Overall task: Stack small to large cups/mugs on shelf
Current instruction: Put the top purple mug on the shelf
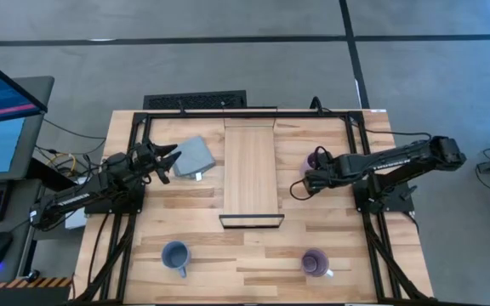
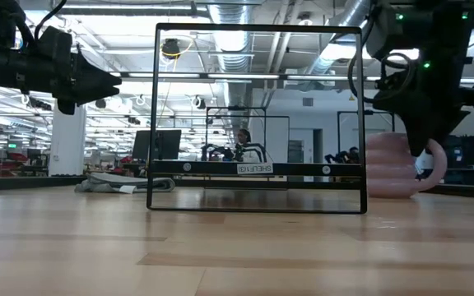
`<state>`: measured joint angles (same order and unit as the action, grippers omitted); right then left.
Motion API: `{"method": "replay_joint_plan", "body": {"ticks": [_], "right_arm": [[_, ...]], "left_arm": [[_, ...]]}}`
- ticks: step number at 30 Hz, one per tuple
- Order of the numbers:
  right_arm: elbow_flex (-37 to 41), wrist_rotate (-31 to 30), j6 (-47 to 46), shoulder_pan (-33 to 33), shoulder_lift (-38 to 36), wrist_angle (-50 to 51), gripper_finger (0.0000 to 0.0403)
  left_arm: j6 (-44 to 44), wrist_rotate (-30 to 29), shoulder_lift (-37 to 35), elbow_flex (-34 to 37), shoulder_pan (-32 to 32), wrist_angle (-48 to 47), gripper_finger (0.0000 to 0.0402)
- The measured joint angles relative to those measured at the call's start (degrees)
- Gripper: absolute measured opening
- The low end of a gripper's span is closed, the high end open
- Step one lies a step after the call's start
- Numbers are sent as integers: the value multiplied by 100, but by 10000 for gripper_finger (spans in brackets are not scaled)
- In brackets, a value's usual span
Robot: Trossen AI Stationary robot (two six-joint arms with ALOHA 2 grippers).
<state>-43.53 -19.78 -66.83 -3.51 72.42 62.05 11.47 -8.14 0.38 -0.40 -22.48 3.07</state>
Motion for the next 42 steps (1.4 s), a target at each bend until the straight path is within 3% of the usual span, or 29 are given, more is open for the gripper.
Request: {"method": "replay_joint_plan", "body": {"ticks": [9, 20, 27, 36, 42], "right_arm": [[-2, 3, 124, -22, -10, -7, 62], [-76, 1, 573, -18, -10, -12, 60], [-647, -156, 1263, 4, -7, -16, 60], [-1747, -587, 3069, 463, -7, -94, 60], [-2238, -542, 4931, 923, 7, -783, 60]], "left_arm": [[-103, -7, 0, 2, 0, 0, 158], [-116, -12, 0, 0, -1, 0, 158], [-116, -17, 0, 0, 0, 0, 158], [-116, -22, 0, 2, -2, 0, 158], [-152, -22, 0, 0, -2, 0, 158]]}}
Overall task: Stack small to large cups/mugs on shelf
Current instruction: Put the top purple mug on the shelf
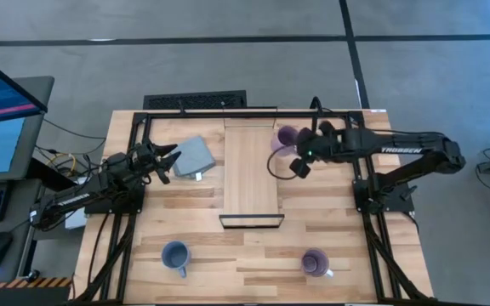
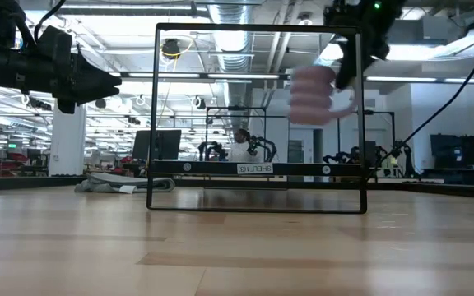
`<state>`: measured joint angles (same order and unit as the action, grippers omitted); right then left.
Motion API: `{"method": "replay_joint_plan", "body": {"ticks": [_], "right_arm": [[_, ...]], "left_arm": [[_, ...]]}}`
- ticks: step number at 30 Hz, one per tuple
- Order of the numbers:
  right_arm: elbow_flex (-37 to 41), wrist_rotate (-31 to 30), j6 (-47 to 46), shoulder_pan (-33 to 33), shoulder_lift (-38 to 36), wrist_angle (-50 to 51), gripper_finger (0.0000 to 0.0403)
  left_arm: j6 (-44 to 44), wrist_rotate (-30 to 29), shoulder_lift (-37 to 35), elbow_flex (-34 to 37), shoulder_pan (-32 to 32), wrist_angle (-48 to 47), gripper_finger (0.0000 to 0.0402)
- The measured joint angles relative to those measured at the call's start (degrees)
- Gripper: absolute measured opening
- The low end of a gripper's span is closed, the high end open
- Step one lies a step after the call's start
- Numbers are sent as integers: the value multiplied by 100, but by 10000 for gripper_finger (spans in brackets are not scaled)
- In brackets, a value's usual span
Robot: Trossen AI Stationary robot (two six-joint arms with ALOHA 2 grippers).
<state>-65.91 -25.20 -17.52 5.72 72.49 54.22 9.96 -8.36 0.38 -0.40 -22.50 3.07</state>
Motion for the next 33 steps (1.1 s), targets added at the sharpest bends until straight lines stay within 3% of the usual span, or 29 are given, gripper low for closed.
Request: {"method": "replay_joint_plan", "body": {"ticks": [10, 16, 27, 33], "right_arm": [[-153, 881, 2434, 978, 21, -1135, 60], [-170, 1239, 3440, 1328, 567, -1744, 60], [-1334, 2276, 4037, 1597, 2244, -1570, 60], [-1928, 2390, 4327, 1656, 2914, -902, 60]], "left_arm": [[-221, 0, 0, 0, 2, 0, 158], [-332, 4, 0, 0, 2, -2, 158], [-326, 42, -2, 1, 1, -9, 158], [-321, 60, -1, 0, 1, -11, 158]]}}
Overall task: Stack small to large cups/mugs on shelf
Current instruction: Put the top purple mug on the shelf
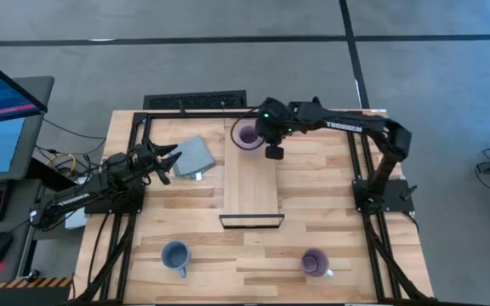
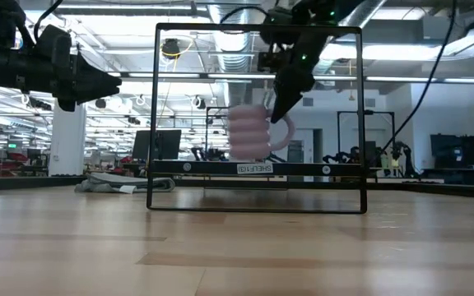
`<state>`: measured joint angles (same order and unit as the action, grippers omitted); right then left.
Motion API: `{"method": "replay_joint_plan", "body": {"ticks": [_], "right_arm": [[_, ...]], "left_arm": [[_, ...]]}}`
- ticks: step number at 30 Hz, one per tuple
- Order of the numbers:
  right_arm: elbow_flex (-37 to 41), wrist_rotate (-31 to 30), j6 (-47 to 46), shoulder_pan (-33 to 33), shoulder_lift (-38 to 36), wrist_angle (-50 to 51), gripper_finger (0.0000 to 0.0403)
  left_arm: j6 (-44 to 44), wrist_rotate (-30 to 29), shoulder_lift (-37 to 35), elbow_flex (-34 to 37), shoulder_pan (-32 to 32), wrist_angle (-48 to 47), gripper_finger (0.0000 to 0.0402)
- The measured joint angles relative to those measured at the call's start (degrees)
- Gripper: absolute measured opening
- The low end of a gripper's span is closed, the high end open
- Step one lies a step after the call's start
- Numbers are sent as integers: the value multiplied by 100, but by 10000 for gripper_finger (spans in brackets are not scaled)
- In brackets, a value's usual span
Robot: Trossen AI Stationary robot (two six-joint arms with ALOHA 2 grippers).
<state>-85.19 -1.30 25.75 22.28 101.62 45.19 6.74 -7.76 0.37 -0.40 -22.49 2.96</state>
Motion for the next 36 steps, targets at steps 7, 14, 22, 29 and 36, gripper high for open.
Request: {"method": "replay_joint_plan", "body": {"ticks": [7, 14, 22, 29, 36], "right_arm": [[-177, -11, 23, 74, 352, 43, 60], [-179, 10, 165, 122, 369, 61, 66], [-168, -7, 244, 120, 380, 111, 94], [-163, -27, 274, 118, 380, 84, 96], [-163, -30, 235, 58, 380, 63, 97]], "left_arm": [[17, 16, -1, 0, 0, -2, 158], [57, 125, -1, 0, 1, -22, 158], [59, 132, -1, 0, 1, -22, 158], [153, 143, -1, 0, 1, -24, 158], [133, 144, -1, 1, 1, -24, 158]]}}
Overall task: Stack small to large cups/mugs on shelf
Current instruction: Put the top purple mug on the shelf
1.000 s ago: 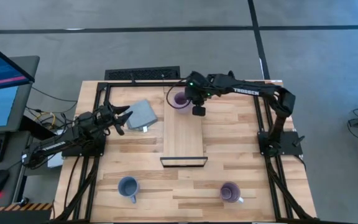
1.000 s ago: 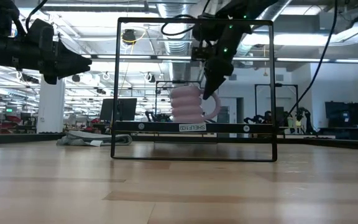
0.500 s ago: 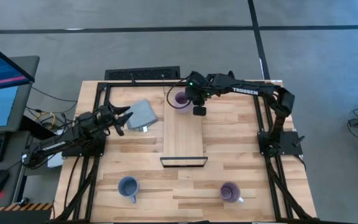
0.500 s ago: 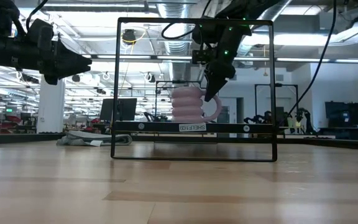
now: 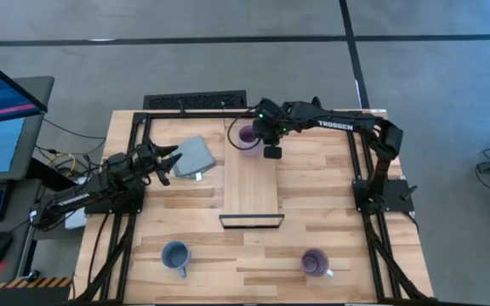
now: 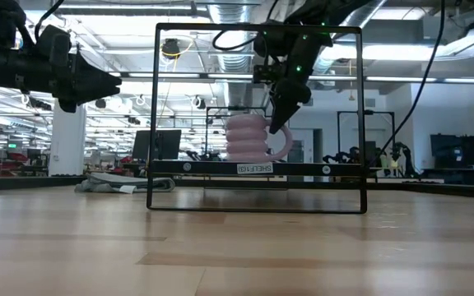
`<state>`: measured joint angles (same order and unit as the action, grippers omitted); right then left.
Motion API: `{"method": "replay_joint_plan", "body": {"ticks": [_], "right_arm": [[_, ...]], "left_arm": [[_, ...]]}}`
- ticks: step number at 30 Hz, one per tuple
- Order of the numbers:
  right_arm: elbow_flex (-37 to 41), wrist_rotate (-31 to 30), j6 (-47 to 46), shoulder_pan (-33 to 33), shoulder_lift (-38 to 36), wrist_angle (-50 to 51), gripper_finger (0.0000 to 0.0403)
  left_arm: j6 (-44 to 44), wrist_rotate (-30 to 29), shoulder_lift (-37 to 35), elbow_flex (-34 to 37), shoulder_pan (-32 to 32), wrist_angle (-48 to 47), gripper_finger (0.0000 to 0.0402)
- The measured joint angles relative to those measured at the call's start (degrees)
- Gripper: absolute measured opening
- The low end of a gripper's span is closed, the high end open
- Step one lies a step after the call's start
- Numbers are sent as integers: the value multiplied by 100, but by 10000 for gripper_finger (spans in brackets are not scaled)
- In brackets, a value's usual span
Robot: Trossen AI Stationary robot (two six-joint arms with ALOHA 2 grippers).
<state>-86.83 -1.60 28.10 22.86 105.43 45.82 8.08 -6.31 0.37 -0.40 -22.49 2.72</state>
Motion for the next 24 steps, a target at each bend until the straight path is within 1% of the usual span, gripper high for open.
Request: {"method": "replay_joint_plan", "body": {"ticks": [12, 17, 20, 24], "right_arm": [[7, -16, -4, -71, 0, -143, 97], [7, -309, -4, -71, 0, -173, 98], [7, -332, 24, -71, 0, -176, 106], [7, -340, 26, -71, 0, -177, 133]], "left_arm": [[-9, -1, -1, 1, 1, 0, 158], [-9, -3, 1, -1, -1, 0, 158], [-9, -3, -1, -1, 1, 0, 158], [-9, -3, 1, 1, -1, 0, 158]]}}
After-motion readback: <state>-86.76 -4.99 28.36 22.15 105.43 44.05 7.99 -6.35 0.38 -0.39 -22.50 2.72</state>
